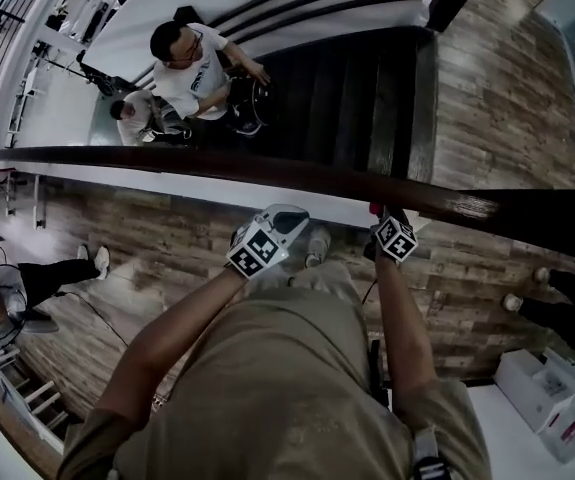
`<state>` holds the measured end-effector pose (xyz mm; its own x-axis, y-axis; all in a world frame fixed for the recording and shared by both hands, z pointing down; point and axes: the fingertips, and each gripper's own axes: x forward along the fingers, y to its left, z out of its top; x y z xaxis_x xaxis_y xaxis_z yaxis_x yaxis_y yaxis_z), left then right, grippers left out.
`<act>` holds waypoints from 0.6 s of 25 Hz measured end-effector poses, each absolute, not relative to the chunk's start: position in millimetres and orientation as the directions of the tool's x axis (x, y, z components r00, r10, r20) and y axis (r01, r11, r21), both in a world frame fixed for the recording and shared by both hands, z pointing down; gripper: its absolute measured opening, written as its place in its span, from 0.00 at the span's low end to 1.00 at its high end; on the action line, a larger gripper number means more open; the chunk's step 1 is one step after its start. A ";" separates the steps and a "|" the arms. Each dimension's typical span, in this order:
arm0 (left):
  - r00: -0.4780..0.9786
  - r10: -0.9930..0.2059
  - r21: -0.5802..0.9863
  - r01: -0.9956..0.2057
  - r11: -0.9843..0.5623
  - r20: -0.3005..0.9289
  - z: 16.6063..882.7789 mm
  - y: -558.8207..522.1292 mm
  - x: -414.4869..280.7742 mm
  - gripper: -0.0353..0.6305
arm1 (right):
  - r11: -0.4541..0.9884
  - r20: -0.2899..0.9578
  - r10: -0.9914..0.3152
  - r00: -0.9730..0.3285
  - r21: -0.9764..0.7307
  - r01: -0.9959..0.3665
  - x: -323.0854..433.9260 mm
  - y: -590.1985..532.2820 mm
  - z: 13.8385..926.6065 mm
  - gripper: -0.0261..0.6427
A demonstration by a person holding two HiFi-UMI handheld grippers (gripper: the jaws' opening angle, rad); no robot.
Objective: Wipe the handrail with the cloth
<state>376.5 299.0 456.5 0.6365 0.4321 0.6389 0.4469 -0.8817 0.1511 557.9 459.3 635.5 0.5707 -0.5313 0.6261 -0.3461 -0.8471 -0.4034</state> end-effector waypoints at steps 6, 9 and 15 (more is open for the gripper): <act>0.665 0.373 0.178 0.344 -0.922 0.647 471.5 249.4 343.1 0.08 | -0.836 0.684 -0.539 0.492 -0.364 -0.411 515.4 418.1 653.8 0.18; 0.673 0.356 0.185 0.315 -0.931 0.648 472.5 221.4 326.6 0.08 | -0.848 0.680 -0.508 0.528 -0.289 -0.444 506.3 395.7 643.8 0.17; 0.682 0.339 0.188 0.289 -0.939 0.648 469.1 167.1 290.4 0.08 | -0.800 0.657 -0.524 0.543 -0.160 -0.579 488.6 318.9 627.6 0.17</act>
